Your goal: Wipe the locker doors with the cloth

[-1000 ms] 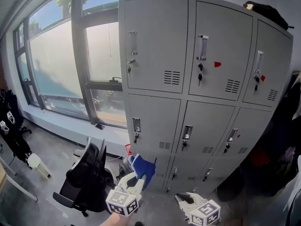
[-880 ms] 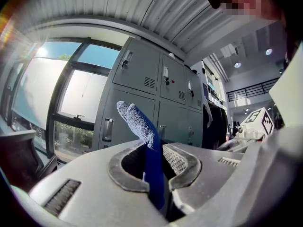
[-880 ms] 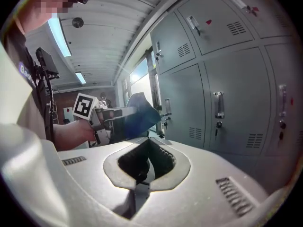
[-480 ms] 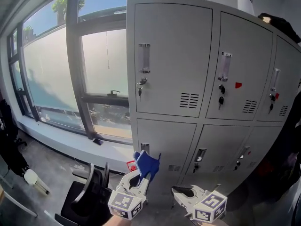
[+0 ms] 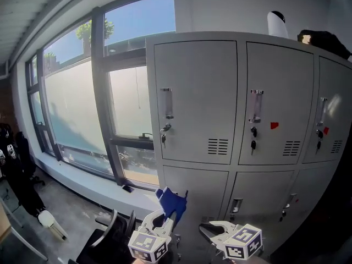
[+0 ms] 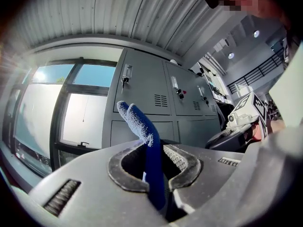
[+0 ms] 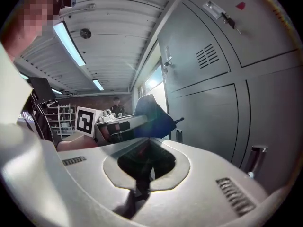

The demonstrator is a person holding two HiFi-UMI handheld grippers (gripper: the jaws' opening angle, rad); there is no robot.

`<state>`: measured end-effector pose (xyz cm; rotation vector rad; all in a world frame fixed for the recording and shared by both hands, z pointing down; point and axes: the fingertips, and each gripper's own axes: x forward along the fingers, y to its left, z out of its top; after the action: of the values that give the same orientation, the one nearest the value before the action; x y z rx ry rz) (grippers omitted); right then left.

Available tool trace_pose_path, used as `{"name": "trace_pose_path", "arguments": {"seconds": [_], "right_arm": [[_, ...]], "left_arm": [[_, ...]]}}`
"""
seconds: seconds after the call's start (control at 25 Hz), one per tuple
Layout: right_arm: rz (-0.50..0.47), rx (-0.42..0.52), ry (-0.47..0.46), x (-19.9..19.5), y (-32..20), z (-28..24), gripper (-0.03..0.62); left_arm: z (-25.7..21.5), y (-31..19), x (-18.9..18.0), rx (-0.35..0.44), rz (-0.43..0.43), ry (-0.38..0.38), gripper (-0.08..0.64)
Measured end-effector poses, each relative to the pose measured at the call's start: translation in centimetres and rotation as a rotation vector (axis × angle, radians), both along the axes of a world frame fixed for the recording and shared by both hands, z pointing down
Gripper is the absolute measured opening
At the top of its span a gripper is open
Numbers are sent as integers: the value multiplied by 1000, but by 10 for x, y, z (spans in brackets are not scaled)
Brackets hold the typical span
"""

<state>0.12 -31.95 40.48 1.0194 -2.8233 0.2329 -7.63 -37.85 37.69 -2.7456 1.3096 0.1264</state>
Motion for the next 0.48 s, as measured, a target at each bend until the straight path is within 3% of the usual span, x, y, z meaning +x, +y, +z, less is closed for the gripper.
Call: {"name": "trace_pose_path", "arguments": {"seconds": [0.2, 0.36, 0.48], "right_arm": [[-21, 15, -12, 10, -1, -10, 6], [-33, -3, -32, 14, 4, -8, 6], [-42, -15, -30, 18, 12, -2, 6]], "left_arm": [[-14, 0, 10, 18, -1, -16, 60], [-35, -8, 0, -22, 22, 109, 60], [-59, -16, -22, -8, -18, 197, 60]]}}
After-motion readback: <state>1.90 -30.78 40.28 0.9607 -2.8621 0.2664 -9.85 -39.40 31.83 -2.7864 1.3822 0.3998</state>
